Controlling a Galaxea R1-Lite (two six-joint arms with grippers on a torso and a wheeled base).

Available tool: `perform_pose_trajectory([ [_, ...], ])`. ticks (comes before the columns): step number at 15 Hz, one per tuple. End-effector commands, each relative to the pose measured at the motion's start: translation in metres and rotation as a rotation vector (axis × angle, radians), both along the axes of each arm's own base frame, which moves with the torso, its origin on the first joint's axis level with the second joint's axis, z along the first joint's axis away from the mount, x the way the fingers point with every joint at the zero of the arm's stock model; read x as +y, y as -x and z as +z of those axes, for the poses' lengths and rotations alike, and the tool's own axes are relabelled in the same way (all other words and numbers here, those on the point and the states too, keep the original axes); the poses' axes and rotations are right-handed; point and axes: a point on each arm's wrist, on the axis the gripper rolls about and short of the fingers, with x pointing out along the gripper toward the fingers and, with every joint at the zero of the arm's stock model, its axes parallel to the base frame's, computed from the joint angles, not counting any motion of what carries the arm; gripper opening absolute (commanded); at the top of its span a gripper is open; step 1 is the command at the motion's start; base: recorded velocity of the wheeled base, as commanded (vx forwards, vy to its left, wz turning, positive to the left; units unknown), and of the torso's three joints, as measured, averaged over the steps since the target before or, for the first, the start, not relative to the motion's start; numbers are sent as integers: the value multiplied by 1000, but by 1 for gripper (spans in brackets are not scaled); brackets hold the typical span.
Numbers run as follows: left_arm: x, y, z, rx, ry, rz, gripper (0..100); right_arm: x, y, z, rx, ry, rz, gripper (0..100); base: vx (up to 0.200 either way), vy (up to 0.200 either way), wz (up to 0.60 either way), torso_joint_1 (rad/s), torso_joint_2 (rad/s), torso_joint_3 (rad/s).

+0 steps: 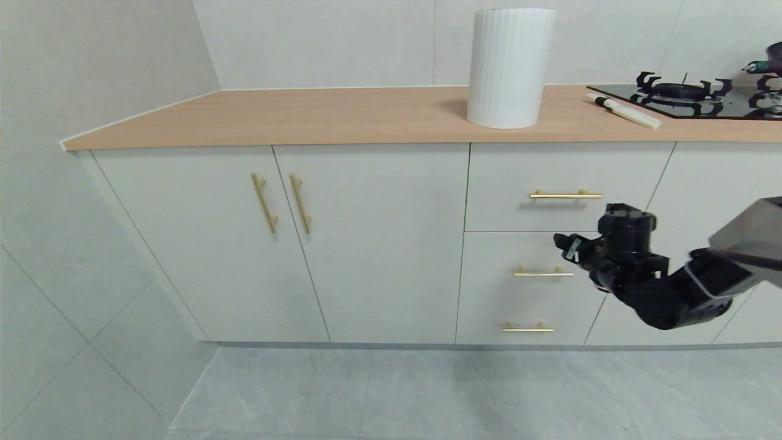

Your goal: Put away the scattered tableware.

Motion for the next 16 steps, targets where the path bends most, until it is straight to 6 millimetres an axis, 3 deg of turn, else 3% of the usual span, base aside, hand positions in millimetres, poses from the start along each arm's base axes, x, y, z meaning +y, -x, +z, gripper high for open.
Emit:
perform_pose_trajectory([
  [1, 0, 0, 0, 0, 0, 0, 100, -19, 112, 88, -144, 41, 31, 100, 0, 0, 0, 0, 0, 0],
  [4, 0, 0, 0, 0, 0, 0, 100, -41, 220, 112, -258, 114, 34, 100, 0, 0, 0, 0, 0, 0],
  [5, 0, 0, 0, 0, 0, 0, 100, -47, 247, 113, -288, 154, 30, 100, 0, 0, 0, 0, 0, 0],
  [6, 0, 0, 0, 0, 0, 0, 100, -49, 258, 113, -296, 175, 27, 100, 0, 0, 0, 0, 0, 0],
  [7, 0, 0, 0, 0, 0, 0, 100, -56, 291, 110, -317, 251, 3, 100, 0, 0, 0, 0, 0, 0],
  [10, 0, 0, 0, 0, 0, 0, 100, -66, 359, 104, -375, 291, -16, 100, 0, 0, 0, 0, 0, 0],
  [11, 0, 0, 0, 0, 0, 0, 100, -68, 377, 97, -376, 310, -23, 100, 0, 0, 0, 0, 0, 0],
  [12, 0, 0, 0, 0, 0, 0, 100, -72, 410, 78, -357, 348, -26, 100, 0, 0, 0, 0, 0, 0],
  [13, 0, 0, 0, 0, 0, 0, 100, -75, 430, 63, -331, 372, -30, 100, 0, 0, 0, 0, 0, 0],
  [16, 0, 0, 0, 0, 0, 0, 100, -78, 441, 62, -309, 383, -145, 100, 0, 0, 0, 0, 0, 0],
])
